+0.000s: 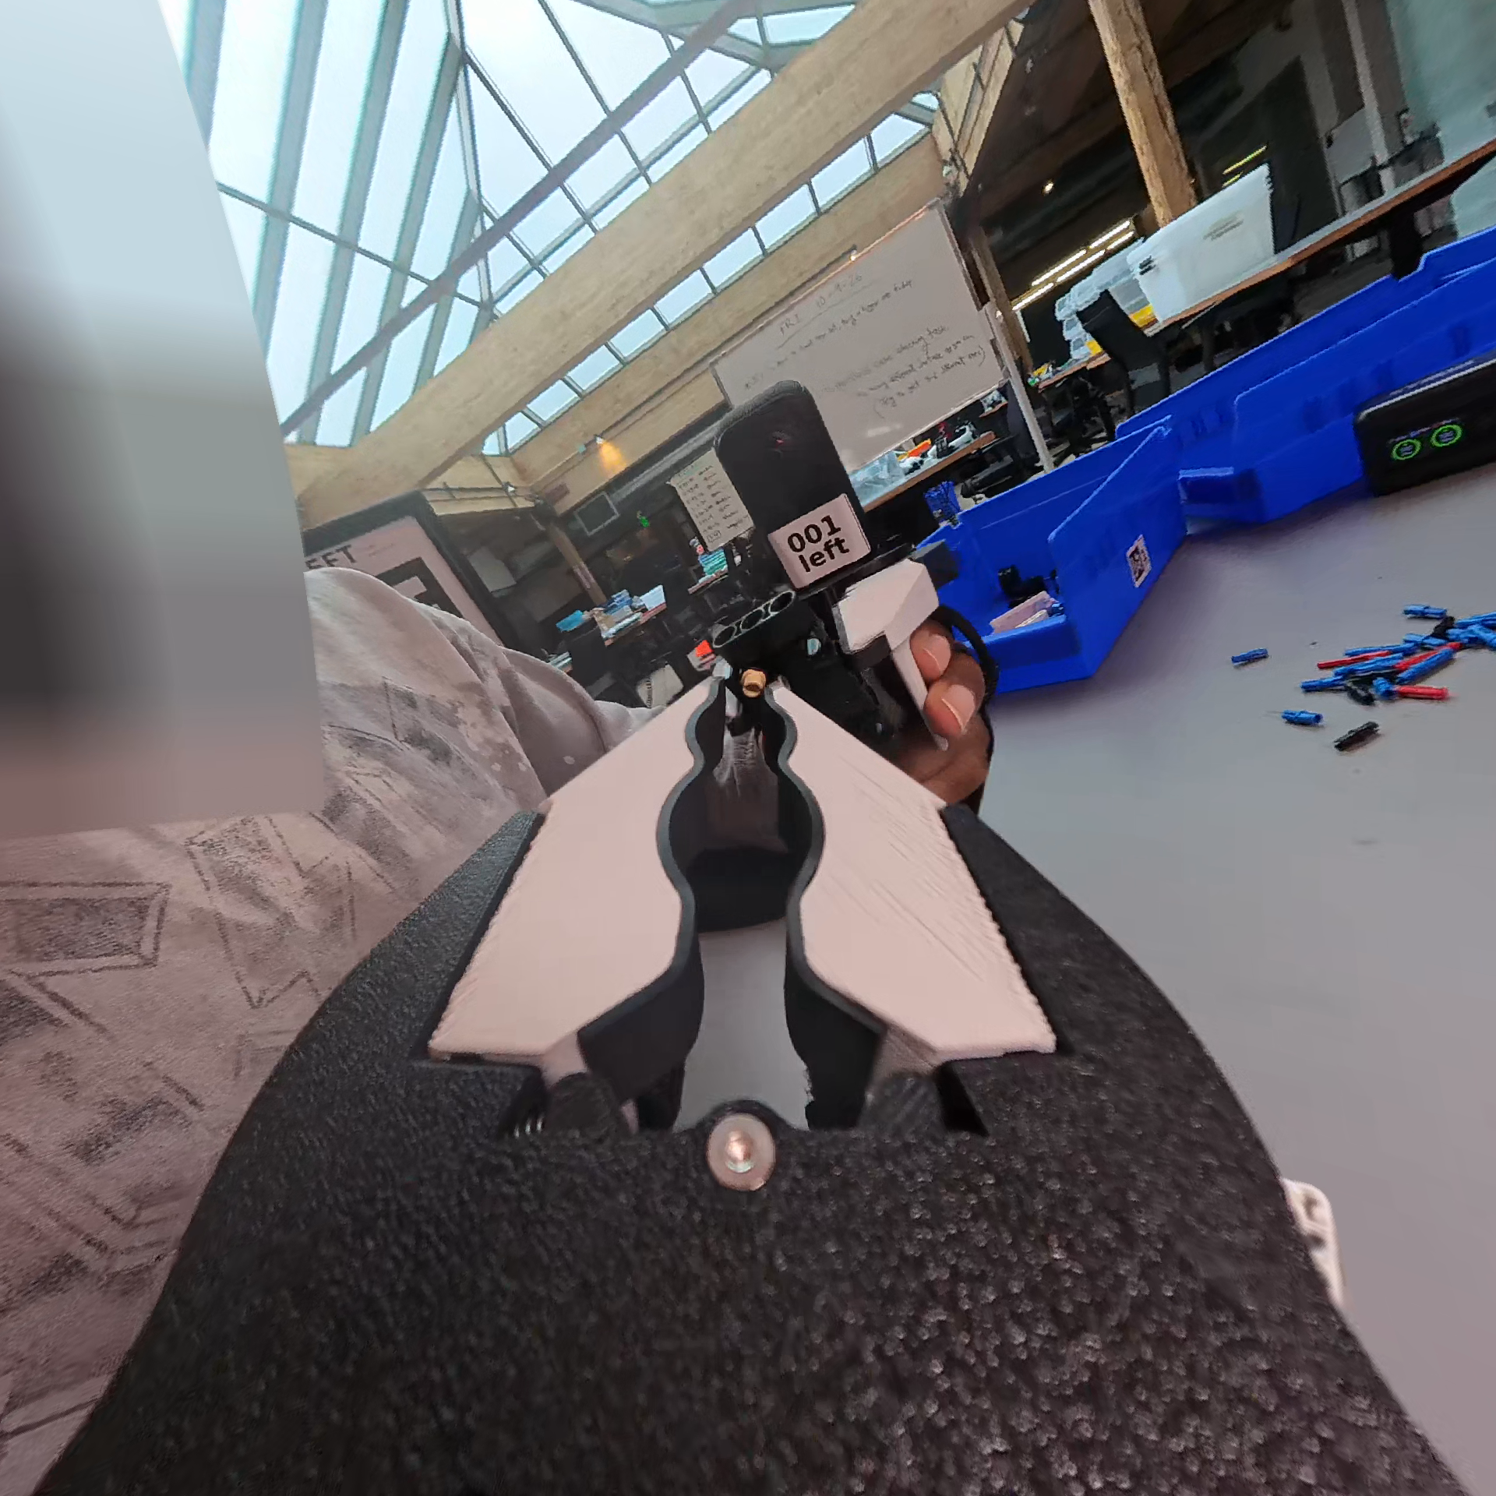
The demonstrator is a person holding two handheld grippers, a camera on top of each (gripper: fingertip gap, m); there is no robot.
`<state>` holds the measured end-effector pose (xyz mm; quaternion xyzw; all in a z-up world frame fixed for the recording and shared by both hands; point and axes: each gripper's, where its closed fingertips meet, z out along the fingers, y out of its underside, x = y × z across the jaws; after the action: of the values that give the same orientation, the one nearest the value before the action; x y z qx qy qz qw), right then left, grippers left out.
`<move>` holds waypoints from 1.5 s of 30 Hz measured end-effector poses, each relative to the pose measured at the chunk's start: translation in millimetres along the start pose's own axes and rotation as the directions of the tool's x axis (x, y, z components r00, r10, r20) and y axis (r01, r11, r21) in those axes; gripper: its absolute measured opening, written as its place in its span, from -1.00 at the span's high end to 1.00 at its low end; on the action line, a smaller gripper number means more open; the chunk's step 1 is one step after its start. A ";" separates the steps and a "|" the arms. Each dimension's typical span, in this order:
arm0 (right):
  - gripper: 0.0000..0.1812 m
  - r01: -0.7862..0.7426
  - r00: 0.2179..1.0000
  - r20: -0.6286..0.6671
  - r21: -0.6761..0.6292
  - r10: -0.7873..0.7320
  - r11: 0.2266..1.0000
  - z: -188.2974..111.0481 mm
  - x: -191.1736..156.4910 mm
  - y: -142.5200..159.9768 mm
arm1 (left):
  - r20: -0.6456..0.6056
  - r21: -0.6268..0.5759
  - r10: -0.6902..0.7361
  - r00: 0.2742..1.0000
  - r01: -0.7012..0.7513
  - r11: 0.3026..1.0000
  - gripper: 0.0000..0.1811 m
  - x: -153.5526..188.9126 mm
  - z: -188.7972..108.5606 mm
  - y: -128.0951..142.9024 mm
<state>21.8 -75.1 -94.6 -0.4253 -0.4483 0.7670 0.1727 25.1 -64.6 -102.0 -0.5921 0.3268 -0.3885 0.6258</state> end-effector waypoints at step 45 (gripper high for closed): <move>0.89 -0.024 0.996 -0.084 -0.082 0.017 0.996 8.9 8.6 12.4 | 0.034 -0.181 0.455 0.890 -0.442 0.878 0.70 4.6 -7.6 8.4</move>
<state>11.1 -81.1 -107.1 -0.4682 -0.4678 0.7312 0.1653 21.5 -72.3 -110.8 -0.5651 0.4627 -0.1813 0.6586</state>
